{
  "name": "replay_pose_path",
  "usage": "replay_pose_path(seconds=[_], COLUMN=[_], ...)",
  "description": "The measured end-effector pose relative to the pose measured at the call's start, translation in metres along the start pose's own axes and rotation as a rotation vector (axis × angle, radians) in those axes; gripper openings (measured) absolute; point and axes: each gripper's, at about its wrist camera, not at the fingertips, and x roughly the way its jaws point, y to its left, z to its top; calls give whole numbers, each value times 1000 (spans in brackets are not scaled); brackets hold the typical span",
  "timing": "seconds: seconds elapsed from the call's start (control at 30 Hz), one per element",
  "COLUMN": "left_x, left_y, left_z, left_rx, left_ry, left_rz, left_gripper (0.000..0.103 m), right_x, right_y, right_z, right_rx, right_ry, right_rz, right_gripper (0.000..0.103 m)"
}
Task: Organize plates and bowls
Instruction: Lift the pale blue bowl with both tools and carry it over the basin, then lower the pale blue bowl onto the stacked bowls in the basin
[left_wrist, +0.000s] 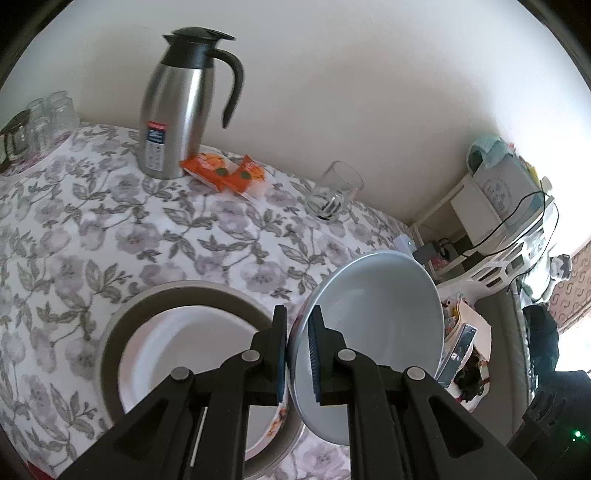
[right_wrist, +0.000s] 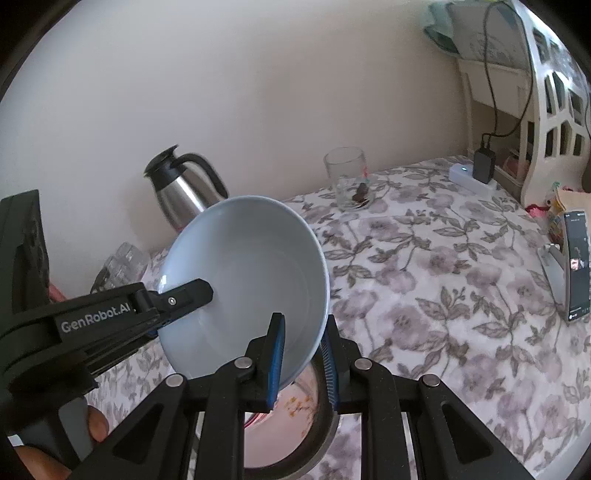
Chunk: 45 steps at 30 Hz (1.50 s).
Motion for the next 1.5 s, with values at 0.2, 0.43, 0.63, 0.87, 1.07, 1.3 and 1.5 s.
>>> replay_pose_path(seconds=[0.2,0.43,0.63,0.87,1.07,1.3,1.5], left_x=[-26,-40,-47,-44,-37,-33,-25], left_y=[26,53,72,83,89,86,92], left_z=[-11,-19,-25,-31,-35,-36,-37], left_rx=[-27,-58,-102,-119,-141,-124,-149], left_ry=[-51,-74,-87,-73,-46,-36,-4], left_rz=[-5,-22,-48,-41,-51,-39,-50], left_gripper=[11,11,11,11,11,11,11], right_x=[-3,-2,2,14,19,23,29], right_y=[27,51,63,68,64,63,58], right_z=[-13,-25,-31,-37,-39,-40,-39], right_rx=[-46,-97,-132,-152,-149,-139,-120], right_ry=[11,26,45,92,114,127,145], right_rz=[25,36,45,34,34,23,27], right_gripper=[21,21,21,21,21,21,21])
